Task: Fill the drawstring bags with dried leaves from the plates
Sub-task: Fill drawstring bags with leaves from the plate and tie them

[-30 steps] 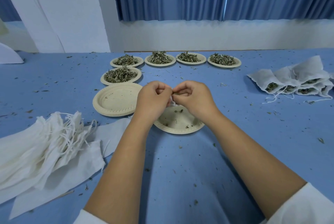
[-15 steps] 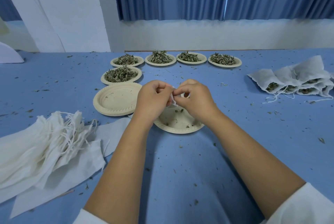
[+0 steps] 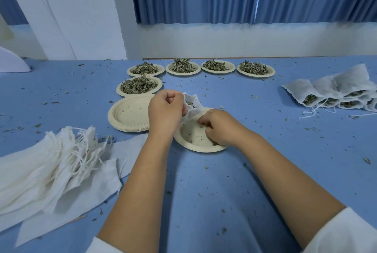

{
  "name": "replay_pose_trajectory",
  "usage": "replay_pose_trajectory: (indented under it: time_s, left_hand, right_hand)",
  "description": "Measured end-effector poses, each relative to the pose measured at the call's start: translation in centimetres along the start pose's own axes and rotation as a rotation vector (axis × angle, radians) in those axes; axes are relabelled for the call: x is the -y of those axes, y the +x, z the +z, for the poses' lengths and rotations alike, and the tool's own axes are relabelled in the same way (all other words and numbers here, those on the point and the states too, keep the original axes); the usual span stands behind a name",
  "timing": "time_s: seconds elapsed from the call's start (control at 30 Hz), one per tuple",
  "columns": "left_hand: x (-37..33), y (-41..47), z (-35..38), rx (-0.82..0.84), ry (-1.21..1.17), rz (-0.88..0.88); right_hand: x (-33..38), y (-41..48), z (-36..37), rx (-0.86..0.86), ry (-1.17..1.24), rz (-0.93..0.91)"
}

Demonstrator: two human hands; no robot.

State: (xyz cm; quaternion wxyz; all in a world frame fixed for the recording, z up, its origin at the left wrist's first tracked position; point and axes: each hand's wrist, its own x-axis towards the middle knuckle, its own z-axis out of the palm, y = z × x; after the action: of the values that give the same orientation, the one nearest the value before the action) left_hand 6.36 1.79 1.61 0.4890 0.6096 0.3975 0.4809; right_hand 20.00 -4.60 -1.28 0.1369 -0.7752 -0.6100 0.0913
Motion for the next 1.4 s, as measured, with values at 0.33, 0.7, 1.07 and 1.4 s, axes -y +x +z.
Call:
replay_pose_trajectory:
  time_s: [0.33, 0.7, 1.07, 1.4]
  left_hand:
    - [0.2, 0.2, 0.0, 0.006, -0.006, 0.014]
    - [0.1, 0.1, 0.0, -0.001, -0.007, 0.015]
    - [0.3, 0.3, 0.0, -0.003, 0.016, 0.022]
    - [0.4, 0.4, -0.1, 0.002, -0.004, 0.018]
  right_hand:
    - [1.7, -1.9, -1.9, 0.144, 0.278, -0.114]
    - [0.5, -2.0, -2.6, 0.238, 0.155, 0.050]
    - [0.8, -2.2, -2.7, 0.102, 0.299, -0.112]
    - [1.3, -1.3, -0.7, 0.209, 0.105, -0.257]
